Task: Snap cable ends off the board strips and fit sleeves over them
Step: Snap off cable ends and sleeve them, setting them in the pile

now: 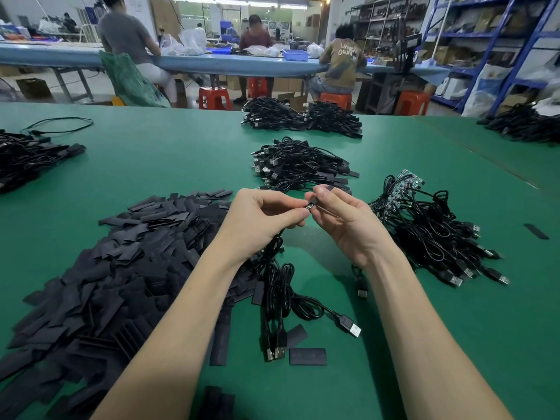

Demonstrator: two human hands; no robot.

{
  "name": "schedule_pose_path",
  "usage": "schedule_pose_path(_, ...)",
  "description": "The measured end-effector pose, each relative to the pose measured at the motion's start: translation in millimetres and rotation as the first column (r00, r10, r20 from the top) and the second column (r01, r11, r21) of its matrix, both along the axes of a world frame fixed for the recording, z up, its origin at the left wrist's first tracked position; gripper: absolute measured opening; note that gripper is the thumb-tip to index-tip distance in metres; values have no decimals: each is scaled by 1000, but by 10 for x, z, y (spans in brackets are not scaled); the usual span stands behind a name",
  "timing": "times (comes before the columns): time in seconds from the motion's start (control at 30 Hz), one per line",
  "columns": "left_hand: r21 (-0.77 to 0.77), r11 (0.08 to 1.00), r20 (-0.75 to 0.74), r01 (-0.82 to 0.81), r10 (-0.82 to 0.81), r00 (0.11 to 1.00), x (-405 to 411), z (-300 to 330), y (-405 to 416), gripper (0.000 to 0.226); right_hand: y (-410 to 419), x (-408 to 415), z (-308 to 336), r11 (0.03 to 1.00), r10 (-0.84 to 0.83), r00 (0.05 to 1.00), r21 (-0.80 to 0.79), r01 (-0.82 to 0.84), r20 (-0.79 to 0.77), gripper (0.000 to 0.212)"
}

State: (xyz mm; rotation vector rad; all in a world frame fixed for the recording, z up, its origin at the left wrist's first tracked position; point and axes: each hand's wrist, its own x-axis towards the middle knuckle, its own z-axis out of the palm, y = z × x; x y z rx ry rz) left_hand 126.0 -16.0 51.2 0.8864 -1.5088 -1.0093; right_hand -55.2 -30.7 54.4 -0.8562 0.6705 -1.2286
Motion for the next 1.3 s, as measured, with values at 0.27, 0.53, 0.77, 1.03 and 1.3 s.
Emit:
schedule_pose_path(0.27, -25, 1000, 14, 17, -16, 1000, 13, -21, -7, 14, 11, 19, -18, 1000, 14, 999, -9, -15, -32, 19)
schedule_pose_path(0.53, -15, 1000, -53, 22, -23, 998, -2, 0, 11, 16, 16, 33, -32, 997, 66, 997, -32, -68, -50, 10)
schedule_pose_path(0.77, 27, 1000, -95, 6, -3, 995, -25, -1, -2, 18, 12, 24, -42, 994, 81, 990, -63, -88, -114, 12)
schedule_pose_path(1.03, 47, 999, -118, -4, 9, 993, -80, 8, 14, 14, 17, 73, -24, 990, -80, 997, -117, 79, -2, 33)
schedule_pose_path(1.3, 29, 999, -110, -18, 21, 994, -83, 24, 22, 14, 18, 34, -20, 988, -73, 997, -135, 72, -6, 26)
